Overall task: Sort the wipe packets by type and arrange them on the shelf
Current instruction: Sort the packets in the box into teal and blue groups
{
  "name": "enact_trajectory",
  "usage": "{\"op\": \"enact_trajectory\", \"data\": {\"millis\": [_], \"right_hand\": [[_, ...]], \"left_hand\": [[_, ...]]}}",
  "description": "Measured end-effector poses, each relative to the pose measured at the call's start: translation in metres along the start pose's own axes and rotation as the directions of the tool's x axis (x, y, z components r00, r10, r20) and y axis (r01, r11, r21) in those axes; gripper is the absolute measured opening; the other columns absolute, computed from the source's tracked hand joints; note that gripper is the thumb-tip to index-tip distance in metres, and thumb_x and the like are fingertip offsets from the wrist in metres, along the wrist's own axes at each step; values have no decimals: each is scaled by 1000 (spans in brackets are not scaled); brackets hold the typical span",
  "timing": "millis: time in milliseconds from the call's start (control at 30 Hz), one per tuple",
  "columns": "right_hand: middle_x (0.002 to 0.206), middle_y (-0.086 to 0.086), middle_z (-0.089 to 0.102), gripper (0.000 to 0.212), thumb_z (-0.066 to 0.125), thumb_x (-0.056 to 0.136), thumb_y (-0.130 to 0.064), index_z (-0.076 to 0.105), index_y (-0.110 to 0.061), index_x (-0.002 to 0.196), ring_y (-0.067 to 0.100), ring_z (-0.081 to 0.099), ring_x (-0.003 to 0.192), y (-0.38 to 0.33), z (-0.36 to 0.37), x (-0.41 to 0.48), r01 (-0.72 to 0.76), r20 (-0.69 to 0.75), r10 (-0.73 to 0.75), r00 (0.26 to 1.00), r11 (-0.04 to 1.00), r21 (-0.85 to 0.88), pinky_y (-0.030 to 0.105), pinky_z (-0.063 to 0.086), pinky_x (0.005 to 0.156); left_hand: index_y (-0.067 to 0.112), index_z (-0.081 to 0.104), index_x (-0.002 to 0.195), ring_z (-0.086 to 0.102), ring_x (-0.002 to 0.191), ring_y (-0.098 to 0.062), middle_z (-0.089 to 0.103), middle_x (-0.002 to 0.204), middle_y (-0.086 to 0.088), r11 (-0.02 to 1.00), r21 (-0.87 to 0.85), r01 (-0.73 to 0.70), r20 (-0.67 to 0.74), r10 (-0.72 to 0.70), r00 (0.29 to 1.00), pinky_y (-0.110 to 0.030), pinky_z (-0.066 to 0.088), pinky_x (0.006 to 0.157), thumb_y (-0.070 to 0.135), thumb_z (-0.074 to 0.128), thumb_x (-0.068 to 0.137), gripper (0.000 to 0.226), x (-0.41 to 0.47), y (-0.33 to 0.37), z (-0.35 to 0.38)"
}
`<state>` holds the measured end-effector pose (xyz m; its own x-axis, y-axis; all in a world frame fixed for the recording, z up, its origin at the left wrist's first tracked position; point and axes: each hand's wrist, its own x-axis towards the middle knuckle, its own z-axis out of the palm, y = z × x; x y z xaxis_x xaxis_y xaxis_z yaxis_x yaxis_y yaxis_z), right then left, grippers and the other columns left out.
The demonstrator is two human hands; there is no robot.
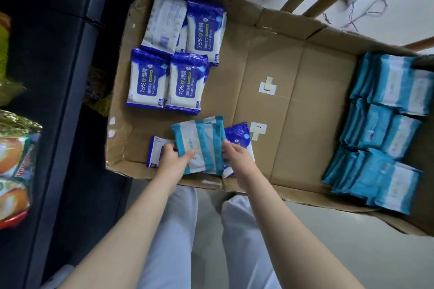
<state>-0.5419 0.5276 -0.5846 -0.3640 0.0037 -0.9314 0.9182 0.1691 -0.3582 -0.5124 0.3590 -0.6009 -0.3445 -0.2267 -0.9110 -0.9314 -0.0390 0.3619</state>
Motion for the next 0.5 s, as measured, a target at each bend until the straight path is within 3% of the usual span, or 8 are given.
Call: {"op": "enact_trajectory", "data": {"millis": [100, 200, 267, 367, 433, 500], "right_hand": [[114, 5, 69, 23, 57, 100, -34, 66, -15, 110, 26, 65, 111, 3, -7, 1, 35, 19, -36, 999, 999, 36, 49, 51, 101], [106, 8, 71, 14, 58, 100, -22, 67, -13, 99, 28, 67, 101, 7, -30, -4, 108, -68, -96, 993, 972, 207, 39, 57, 87], [96, 7, 70, 14, 55, 101, -16, 67, -15, 93, 23, 65, 90, 9, -60, -11, 176, -161, -136, 978, 948, 266, 33, 53, 76], [95, 1, 70, 18, 50, 102, -12, 65, -20, 96, 13, 65, 83, 12, -129, -27, 259, -359, -127, 925, 901, 348, 29, 54, 75], [106, 2, 68, 16, 50, 103, -15, 64, -17, 109, 12, 66, 94, 20, -192, -36, 309, -507, -104, 856, 888, 340, 28, 56, 84], [122, 4, 63, 27, 49, 103, -21, 59, -13, 127, 18, 61, 112, 28, -258, -49, 308, -606, -86, 791, 912, 272, 37, 50, 100]], "left_hand": [[25, 42, 125, 63, 109, -17, 63, 124, -1, 1000, -28, 2, 57, -1, 998, -38, 54, 91, 30, 70, 89, 46, -7, 9, 6], [20, 42, 126, 64, 101, -11, 64, 116, 2, 997, -40, -73, 72, 76, 994, -29, 53, 83, 22, 67, 93, 41, -24, 24, 26], [18, 43, 125, 65, 99, -8, 65, 116, 2, 988, -78, -134, 71, 140, 988, -26, 52, 82, 17, 64, 95, 36, -37, 33, 49], [19, 45, 121, 62, 100, -9, 62, 119, 3, 983, -21, -183, 107, 185, 977, -22, 50, 80, 16, 57, 98, 26, -55, 45, 107], [20, 45, 120, 62, 94, -7, 62, 115, 4, 983, -28, -182, 181, 184, 966, -19, 51, 71, 14, 53, 101, 22, -69, 53, 160], [18, 46, 120, 62, 90, -6, 62, 114, 1, 984, -21, -176, 257, 175, 951, -19, 52, 70, 12, 49, 102, 19, -85, 57, 220]]}}
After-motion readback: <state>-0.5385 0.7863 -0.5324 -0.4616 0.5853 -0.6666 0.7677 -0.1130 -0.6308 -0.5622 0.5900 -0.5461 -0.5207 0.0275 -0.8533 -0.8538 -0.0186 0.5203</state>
